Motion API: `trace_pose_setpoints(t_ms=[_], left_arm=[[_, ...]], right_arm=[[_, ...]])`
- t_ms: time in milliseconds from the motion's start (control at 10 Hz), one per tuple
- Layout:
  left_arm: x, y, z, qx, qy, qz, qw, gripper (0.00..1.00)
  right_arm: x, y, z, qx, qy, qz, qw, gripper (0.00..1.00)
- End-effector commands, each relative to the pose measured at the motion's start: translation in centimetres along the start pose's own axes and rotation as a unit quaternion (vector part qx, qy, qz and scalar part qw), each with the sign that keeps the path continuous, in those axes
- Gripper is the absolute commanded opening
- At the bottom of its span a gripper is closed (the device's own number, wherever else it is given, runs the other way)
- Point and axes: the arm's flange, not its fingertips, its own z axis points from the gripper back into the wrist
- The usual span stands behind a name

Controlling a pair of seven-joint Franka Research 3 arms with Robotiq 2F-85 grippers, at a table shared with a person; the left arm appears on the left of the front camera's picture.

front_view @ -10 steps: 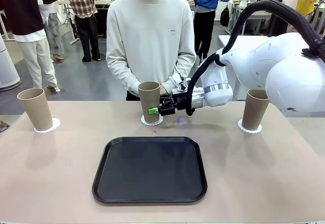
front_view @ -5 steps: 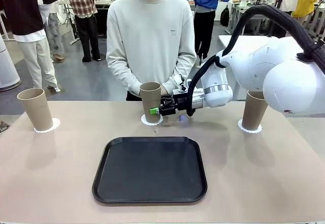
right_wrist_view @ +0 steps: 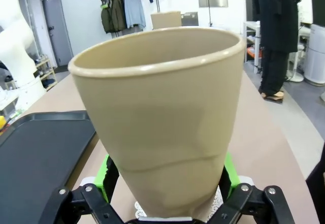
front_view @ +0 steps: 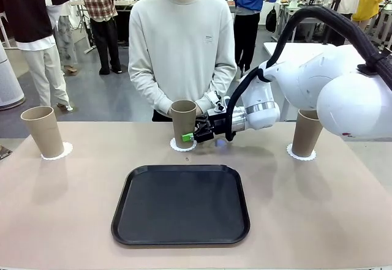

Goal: Place coasters on the table and set cups on them.
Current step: Take one Reusable plastic cup from the Flat Tray and place it on a coaster set by the human.

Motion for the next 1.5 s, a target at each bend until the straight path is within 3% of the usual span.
trace_pose_setpoints(t_ms=[0,1200,1400], left_arm=[[-0.1,-0.3,0.1,-0.001,-0.002,0.007,1.000,1.00],[-0.1,-0.3,0.1,-0.001,-0.002,0.007,1.000,1.00],[-0.1,-0.3,0.1,-0.001,-0.002,0.007,1.000,1.00]], right_arm=[[0.5,-0.7,0.1,0.019,0.024,-0.008,0.999,1.00],[0.8,0.3,3.7,-0.021,0.045,-0.016,0.999,1.00],[1.1,1.1,4.6,-0.032,0.073,-0.022,0.997,1.00]])
